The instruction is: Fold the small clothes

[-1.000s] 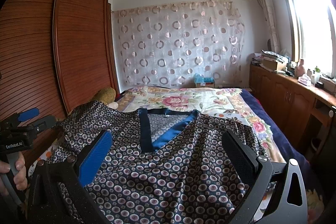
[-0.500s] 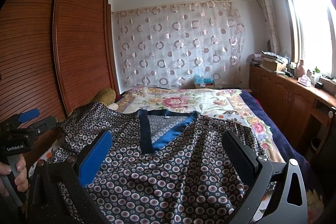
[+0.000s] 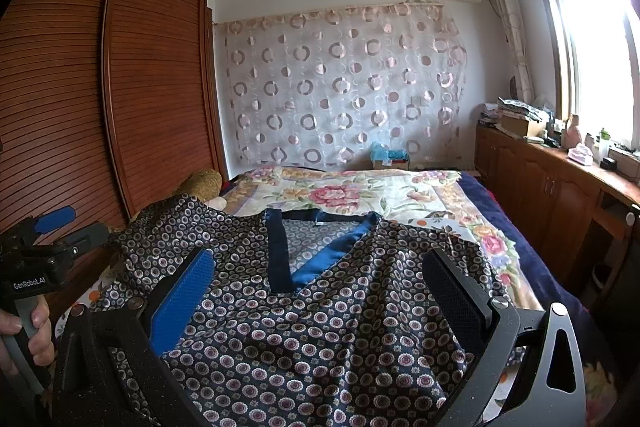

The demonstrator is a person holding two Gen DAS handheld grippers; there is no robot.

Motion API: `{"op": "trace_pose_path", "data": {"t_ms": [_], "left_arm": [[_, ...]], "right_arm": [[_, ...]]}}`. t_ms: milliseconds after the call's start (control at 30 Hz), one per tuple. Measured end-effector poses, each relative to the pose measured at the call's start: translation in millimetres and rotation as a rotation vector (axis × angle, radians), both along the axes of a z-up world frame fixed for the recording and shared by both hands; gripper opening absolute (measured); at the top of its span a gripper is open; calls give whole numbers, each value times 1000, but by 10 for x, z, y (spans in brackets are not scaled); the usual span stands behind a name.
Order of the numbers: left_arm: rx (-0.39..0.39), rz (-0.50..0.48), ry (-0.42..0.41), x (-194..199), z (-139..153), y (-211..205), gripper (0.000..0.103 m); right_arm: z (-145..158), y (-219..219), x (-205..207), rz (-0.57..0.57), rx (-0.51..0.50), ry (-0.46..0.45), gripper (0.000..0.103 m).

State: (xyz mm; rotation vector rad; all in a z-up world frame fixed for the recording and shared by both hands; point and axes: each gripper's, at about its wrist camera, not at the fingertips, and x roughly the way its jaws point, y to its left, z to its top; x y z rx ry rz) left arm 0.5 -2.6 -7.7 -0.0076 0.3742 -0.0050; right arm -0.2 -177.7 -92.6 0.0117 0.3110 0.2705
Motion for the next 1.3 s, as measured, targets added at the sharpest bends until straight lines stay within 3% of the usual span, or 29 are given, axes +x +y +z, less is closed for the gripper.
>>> {"op": "trace_pose_path", "data": {"t_ms": [900, 1300], "left_arm": [[4, -4, -4, -62, 114, -14, 103], [-7, 15, 34, 16, -54, 197, 103]], "right_arm": [[-23, 11, 13, 12, 1, 2, 103], [-161, 84, 153, 54, -12, 53, 103]]}}
